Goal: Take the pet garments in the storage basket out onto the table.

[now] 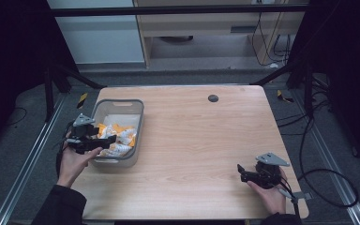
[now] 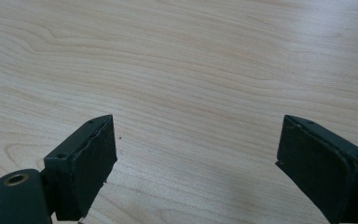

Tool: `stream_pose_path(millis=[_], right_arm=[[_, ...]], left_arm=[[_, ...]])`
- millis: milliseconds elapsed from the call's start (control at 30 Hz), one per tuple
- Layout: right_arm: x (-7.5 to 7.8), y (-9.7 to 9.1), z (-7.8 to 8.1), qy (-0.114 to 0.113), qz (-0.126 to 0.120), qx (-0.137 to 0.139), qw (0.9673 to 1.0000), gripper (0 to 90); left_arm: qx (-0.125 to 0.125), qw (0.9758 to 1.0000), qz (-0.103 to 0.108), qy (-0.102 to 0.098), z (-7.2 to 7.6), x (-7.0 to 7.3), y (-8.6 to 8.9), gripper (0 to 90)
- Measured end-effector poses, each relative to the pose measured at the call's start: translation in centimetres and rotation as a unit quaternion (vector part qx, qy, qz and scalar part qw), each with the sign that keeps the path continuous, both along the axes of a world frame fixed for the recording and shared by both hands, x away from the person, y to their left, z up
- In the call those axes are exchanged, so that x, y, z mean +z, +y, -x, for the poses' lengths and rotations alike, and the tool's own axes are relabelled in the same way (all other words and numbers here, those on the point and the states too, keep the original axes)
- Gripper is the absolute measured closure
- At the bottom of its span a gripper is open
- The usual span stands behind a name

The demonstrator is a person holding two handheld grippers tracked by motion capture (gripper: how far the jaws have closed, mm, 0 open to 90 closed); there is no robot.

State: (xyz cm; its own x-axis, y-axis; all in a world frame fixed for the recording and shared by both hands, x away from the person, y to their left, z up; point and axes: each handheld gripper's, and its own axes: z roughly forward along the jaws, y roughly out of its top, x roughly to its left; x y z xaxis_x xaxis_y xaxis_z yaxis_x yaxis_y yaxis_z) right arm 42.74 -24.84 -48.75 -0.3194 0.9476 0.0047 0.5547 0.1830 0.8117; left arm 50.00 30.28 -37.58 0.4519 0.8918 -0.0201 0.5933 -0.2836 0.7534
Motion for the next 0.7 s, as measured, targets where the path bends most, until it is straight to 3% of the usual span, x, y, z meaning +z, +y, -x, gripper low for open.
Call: stream_pose_path(millis=[233, 400, 700], right_arm=[[0.0, 0.1, 0.0, 0.003, -0.001, 0.001, 1.0, 11.7], [-0.1, 0.1, -0.1, 0.003, 0.003, 0.003, 1.0, 11.7], [-0.1, 0.1, -0.1, 0.006, 0.003, 0.006, 1.0, 11.9]], left_arm=[[-0.004, 0.9996, -0.017, 0.024, -1.1, -0.3, -0.1, 20.9], [-0.014, 0.9982, -0.041, 0.043, -1.8, -0.4, -0.4, 20.7], [-0.024, 0.9962, -0.054, 0.065, -2.8, -0.8, -1.0, 21.1]])
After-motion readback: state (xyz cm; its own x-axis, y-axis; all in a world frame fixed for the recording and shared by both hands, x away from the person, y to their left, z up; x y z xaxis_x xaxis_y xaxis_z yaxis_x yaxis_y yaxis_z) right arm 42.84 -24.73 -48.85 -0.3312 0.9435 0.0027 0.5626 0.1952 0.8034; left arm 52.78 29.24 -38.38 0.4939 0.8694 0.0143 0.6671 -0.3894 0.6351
